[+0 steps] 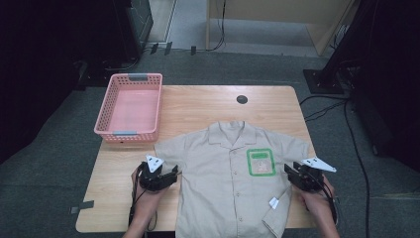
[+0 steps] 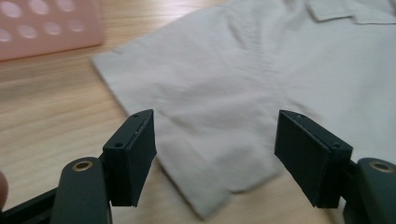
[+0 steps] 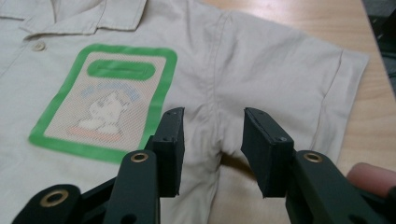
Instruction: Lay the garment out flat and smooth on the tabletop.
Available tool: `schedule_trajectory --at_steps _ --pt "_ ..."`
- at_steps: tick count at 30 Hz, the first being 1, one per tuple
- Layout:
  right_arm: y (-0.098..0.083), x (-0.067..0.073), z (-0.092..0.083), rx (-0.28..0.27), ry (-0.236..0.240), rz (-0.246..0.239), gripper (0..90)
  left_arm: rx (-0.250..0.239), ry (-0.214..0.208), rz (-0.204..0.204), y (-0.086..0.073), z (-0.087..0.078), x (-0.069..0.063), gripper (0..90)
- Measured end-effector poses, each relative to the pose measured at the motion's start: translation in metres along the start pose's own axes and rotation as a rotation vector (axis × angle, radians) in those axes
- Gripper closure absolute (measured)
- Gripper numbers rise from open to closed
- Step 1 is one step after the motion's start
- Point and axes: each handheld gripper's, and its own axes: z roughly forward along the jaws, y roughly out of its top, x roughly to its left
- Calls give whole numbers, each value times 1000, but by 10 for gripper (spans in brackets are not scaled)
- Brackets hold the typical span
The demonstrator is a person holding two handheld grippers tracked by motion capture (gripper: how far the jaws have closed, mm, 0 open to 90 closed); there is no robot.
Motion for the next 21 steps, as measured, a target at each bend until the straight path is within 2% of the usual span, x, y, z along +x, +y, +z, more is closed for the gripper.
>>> schedule_trajectory --at_steps 1,3,7,11,13,15,16,18,21 --pt "-1 1 -1 14 4 4 604 2 -14 8 -1 -2 -5 380" --pt "-5 3 -2 30 -2 -2 607 15 -39 23 -3 -5 -14 387" --pt "-14 3 -3 44 7 19 618 47 -30 50 -12 -8 -25 440" --pt "-20 3 4 59 5 40 651 68 -57 61 -18 -5 -33 477" --pt "-22 6 6 47 2 24 679 58 -53 80 -19 -4 -36 527" --pt "-22 10 8 41 -20 0 749 51 -42 97 -19 -2 -39 613" --pt "-22 12 9 38 -33 -17 782 43 -48 92 -19 -1 -41 647" --pt "-22 15 10 31 -34 -13 847 41 -56 89 -17 1 -41 705" --pt "-20 20 14 19 -49 -30 884 40 -57 69 -13 7 -40 790"
